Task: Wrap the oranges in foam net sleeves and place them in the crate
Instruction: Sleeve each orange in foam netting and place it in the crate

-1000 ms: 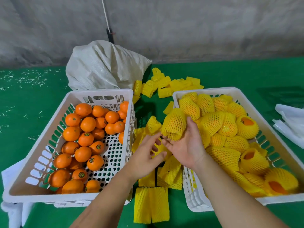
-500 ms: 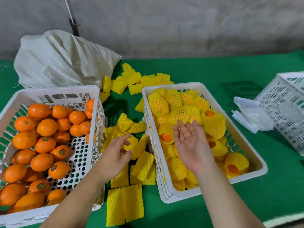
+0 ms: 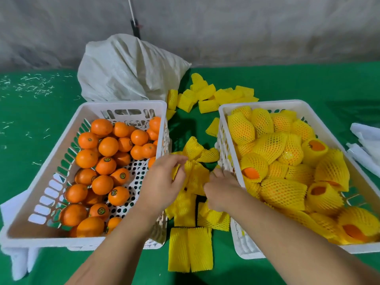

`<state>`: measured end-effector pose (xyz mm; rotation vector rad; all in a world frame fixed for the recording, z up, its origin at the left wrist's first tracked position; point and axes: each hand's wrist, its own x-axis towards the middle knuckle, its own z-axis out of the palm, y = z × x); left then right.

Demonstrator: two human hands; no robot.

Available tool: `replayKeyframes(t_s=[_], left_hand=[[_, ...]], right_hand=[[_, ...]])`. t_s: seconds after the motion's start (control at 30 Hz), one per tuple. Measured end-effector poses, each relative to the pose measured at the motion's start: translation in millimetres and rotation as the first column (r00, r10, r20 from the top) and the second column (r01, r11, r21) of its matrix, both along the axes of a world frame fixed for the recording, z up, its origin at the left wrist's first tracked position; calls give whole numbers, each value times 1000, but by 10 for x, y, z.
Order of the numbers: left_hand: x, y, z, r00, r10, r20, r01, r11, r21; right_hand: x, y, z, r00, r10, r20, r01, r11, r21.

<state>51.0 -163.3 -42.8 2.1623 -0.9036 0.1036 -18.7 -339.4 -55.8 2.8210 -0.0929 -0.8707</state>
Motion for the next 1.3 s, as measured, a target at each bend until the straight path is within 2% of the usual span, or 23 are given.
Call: replayKeyframes(t_s=[0.07,0.13,0.2,0.27,0.33,0.37,0.43,0.47,0.5,0.57,0.63,0.67,0.73,0.77,0.83,0.93,1.03,1.1,1.17,1.2,1.23,1.3], left_hand=[[157,175,-4,997,81,17,-80,997,-12],[329,393,-89,983,175,-47,-173,984,33],[497,591,-252,964,253,-78,-227,942,249],[657,770,-423,926,340,-163,-198,806,558],[759,932,-563,786,516,-342,-59,613,788],[778,995,-642,710,579,-402,59,519,853],[740,1026,-809,700,597,-393,230,332,915],[726,1008,-870,723,600,-342,223,266,938],[720,979,-900,738,610,-289,164,254,953],[736,924,-926,766,610,-202,15,297,955],[693,899,-882,761,621,-188,-33,327,944],[696,918,-929,792,586,-169,-35,320,947],[719,988,-1022,873,468,-138,19,250,968],[735,984,-1040,851,501,-154,22,260,965],[720,948,-961,778,598,-193,-51,367,929],[643,849,-887,766,626,-149,-162,412,897],[646,796,-740,702,666,-253,-194,521,831],[687,760,-571,682,649,-338,-314,676,667],[665,727,-389,674,605,-424,-520,796,310],[616,681,-283,684,554,-475,-582,807,103],[554,607,-165,718,465,-517,-573,818,-60],[396,424,56,816,220,-534,-405,877,-258]], right_hand=[[47,-29,-147,984,-111,-137,118,992,39],[96,-32,-225,961,-182,-207,196,980,44],[154,-42,-262,968,-186,-167,206,972,109],[141,-44,-310,988,-156,-10,155,969,193],[149,-52,-314,985,-135,105,102,956,276],[168,-64,-322,969,-194,151,125,918,377],[210,-65,-240,920,-340,194,170,794,584],[235,-63,-202,894,-392,216,171,745,645],[252,-66,-203,878,-417,234,161,720,675],[256,-57,-211,869,-427,248,132,684,718],[243,-30,-209,874,-414,255,108,677,728],[230,-22,-195,875,-414,252,106,671,734],[235,-25,-183,859,-437,267,104,659,745],[243,-33,-190,847,-455,276,103,648,754],[231,-33,-194,828,-480,288,99,631,769],[206,-36,-190,814,-461,352,50,660,750],[211,-23,-171,761,-477,439,1,677,736],[228,-16,-154,730,-496,470,-3,686,728],[232,-2,-167,710,-520,475,-3,672,740],[226,5,-166,694,-549,466,0,648,762],[216,14,-151,678,-573,461,4,629,777],[194,29,-118,630,-595,499,-8,637,771]])
